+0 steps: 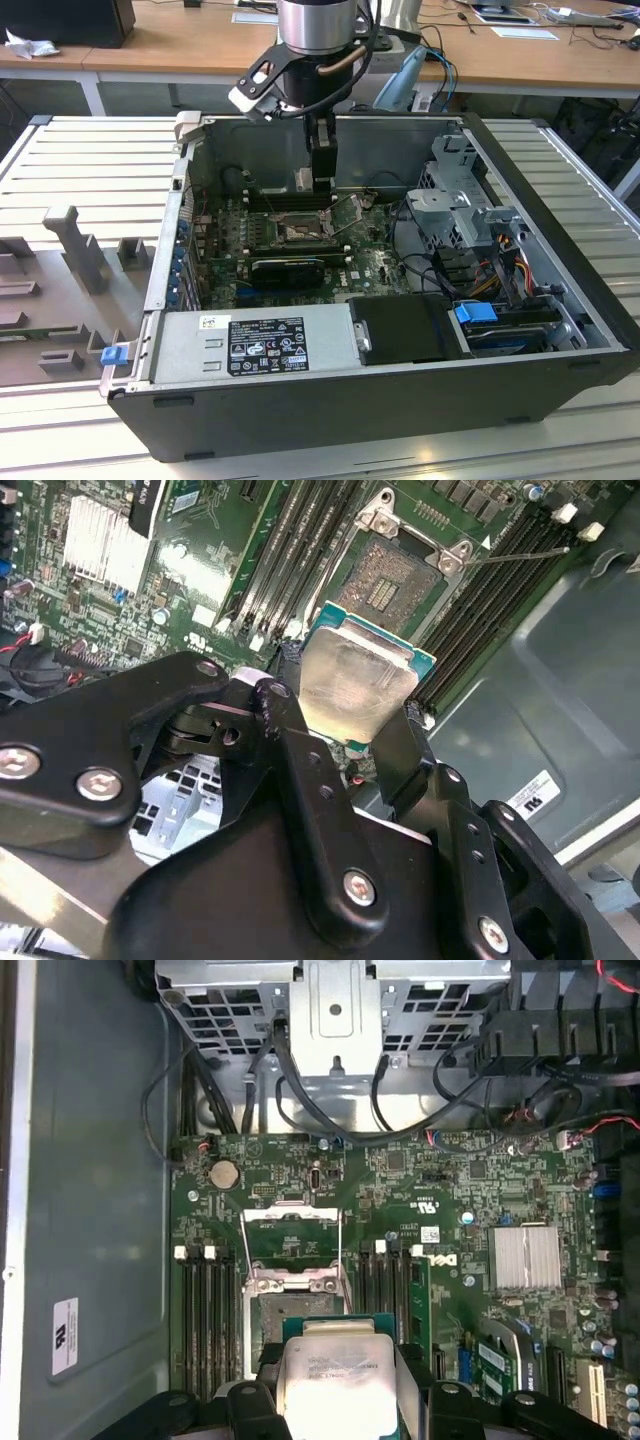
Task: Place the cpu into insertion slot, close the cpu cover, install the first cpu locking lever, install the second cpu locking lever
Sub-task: 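Place the cpu into insertion slot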
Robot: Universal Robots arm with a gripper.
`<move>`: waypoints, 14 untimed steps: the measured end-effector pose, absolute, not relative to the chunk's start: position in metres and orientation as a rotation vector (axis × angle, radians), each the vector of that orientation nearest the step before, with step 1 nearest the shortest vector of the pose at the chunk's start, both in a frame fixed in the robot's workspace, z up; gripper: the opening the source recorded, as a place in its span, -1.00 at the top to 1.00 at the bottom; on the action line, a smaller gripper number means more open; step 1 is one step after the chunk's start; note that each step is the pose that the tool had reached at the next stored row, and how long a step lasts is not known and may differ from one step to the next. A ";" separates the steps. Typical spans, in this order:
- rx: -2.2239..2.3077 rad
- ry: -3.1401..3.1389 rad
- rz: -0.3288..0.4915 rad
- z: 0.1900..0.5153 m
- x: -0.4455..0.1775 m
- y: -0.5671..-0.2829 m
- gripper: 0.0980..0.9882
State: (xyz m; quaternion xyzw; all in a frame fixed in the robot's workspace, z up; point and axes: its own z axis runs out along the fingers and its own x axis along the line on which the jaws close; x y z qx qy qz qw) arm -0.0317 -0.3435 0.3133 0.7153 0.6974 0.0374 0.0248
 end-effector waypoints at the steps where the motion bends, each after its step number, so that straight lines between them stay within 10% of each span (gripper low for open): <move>1: 2.212 2.157 0.116 0.311 -0.032 -0.343 0.03; 14: 2.213 2.157 0.117 0.285 -0.032 -0.343 0.03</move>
